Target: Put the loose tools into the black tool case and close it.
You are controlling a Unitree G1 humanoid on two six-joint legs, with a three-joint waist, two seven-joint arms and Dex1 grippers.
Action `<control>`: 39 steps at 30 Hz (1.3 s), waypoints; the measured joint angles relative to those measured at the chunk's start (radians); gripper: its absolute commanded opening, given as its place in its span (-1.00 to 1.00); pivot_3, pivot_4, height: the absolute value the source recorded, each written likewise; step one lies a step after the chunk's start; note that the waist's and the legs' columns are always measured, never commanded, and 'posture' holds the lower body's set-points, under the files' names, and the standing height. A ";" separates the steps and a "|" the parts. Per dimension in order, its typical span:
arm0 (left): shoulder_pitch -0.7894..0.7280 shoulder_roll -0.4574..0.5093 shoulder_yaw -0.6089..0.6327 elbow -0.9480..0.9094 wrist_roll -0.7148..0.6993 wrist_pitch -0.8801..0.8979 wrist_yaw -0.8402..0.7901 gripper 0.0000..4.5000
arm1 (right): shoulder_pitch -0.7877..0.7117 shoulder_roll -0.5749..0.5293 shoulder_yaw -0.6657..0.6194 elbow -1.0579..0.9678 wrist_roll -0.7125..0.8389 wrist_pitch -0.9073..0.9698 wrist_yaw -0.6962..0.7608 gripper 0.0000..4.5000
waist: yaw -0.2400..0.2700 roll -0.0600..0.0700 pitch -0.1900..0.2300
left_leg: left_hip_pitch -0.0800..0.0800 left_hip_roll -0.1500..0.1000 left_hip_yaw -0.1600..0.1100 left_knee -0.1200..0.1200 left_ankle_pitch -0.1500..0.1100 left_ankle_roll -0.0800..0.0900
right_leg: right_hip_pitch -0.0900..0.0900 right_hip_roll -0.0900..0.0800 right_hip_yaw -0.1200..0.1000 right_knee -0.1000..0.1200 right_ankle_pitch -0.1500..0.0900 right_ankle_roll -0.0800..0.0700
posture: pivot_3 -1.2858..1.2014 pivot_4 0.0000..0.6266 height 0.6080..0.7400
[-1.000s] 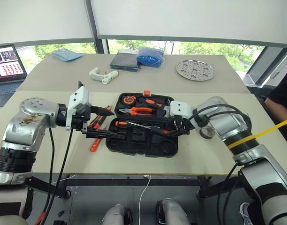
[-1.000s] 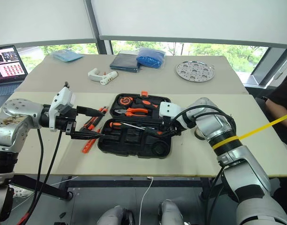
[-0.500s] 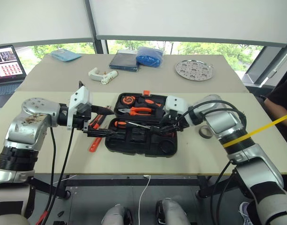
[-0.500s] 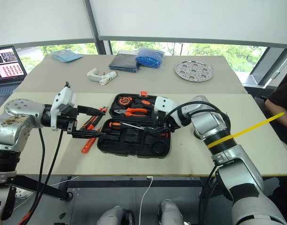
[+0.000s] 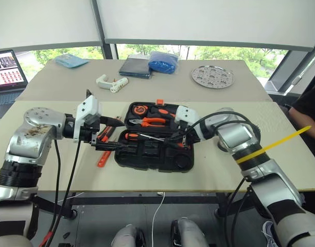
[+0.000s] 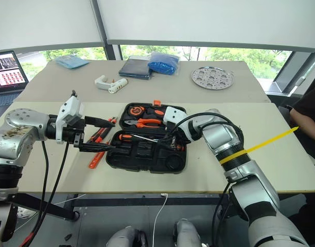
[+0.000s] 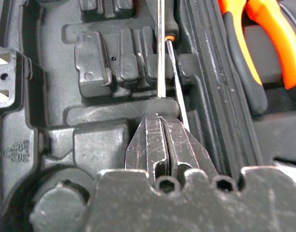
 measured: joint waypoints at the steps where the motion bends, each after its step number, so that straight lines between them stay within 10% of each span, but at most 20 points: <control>1: 0.000 0.000 0.000 0.000 0.001 -0.001 0.000 1.00 | 0.006 -0.001 0.000 -0.011 0.000 0.001 0.004 -1.00 | 0.000 0.000 0.000 | 0.000 0.000 0.000 0.000 0.000 0.000 | 0.000 0.000 0.000 0.000 0.000 0.000 | 0.03 -0.52 0.67; 39: -0.036 -0.024 -0.019 0.056 0.037 -0.048 -0.014 1.00 | 0.027 0.000 -0.021 -0.092 0.038 0.052 -0.057 -1.00 | -0.001 0.000 0.000 | 0.000 0.000 0.000 0.000 0.000 0.000 | 0.000 0.000 0.000 0.001 0.000 0.000 | 0.03 -0.52 0.67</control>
